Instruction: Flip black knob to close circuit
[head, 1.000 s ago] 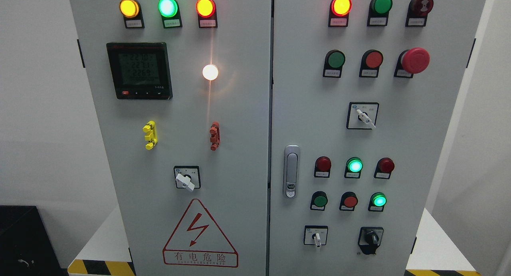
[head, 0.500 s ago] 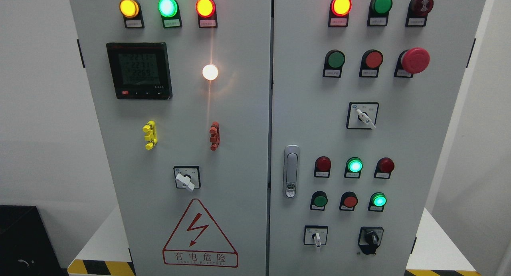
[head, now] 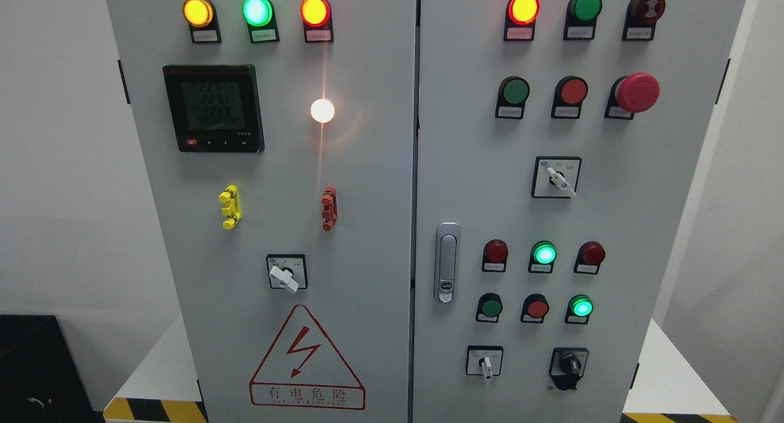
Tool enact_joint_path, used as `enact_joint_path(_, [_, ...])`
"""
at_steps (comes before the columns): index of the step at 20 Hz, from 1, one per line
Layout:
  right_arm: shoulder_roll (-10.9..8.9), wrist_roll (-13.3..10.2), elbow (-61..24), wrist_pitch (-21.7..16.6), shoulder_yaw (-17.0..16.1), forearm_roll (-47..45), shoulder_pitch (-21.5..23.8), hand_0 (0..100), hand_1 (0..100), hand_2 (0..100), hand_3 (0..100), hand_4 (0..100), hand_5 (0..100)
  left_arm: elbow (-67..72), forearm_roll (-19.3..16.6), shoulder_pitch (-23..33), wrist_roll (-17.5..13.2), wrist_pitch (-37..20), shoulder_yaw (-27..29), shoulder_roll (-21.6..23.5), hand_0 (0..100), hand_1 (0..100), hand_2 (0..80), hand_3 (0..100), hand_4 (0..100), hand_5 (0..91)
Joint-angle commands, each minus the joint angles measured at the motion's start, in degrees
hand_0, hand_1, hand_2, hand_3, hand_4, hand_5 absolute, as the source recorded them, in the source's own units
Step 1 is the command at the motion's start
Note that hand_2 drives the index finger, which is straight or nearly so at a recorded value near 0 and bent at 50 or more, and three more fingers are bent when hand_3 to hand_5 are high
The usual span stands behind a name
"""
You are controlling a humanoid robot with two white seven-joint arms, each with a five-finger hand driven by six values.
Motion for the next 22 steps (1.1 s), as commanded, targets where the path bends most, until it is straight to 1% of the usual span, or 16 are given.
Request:
enact_joint_path(1, [0.85,-0.17,-20.3,0.21,-0.19,4.3,1.43,0,0,80,95,78,68,0.03,0.0,0.0,-0.06,-0.04,0.03,0.0,12,56,0.0,0,0,0.0])
enact_joint_path(2, [1.2,-0.17,-21.89,0.47,-0.28,5.45,1.44,0,0,81,96,78,69,-0.05,0.0,0.0,-0.06,-0.04,0.03,0.0,12,56,0.0,0,0,0.0])
enact_joint_path(6, [1.38,-0.87,-27.34,0.82,-0.28,8.97,1.7,0,0,85,100,84,78,-0.05,0.0,0.0,-0.06,-0.04,0.03,0.0,12,56,0.0,0,0,0.0])
enact_joint_path(8, [1.38,-0.87,-29.97,2.49,-0.19,10.03,1.79,0,0,87,100,89,83,0.03,0.0,0.0,-0.06,-0.04,0.03,0.0,12,56,0.0,0,0,0.0])
enact_joint_path(10, [1.38,-0.87,-33.05,3.89,0.16,10.12,2.14,0,0,92,100,94,92,-0.05,0.0,0.0,-0.06,-0.04,0.03,0.0,12,56,0.0,0,0,0.0])
enact_joint_path(11, [1.38,-0.87,-34.63,4.51,0.25,10.12,2.31,0,0,93,100,96,94,0.03,0.0,0.0,0.02,-0.04,-0.06,0.0,12,56,0.0,0,0,0.0])
enact_joint_path(16, [1.38,-0.35,-41.05,6.18,0.34,10.38,2.49,0,0,95,100,98,97,-0.05,0.0,0.0,-0.06,-0.04,0.03,0.0,12,56,0.0,0,0,0.0])
enact_joint_path(19, [1.3,0.18,-43.25,6.71,0.42,13.1,2.31,0,0,96,100,99,98,0.03,0.0,0.0,-0.06,-0.04,0.03,0.0,12,56,0.0,0,0,0.0])
enact_joint_path(22, [1.3,0.45,-44.31,8.03,0.51,14.51,1.61,0,0,96,100,100,99,0.03,0.0,0.0,-0.06,-0.04,0.03,0.0,12,56,0.0,0,0,0.0])
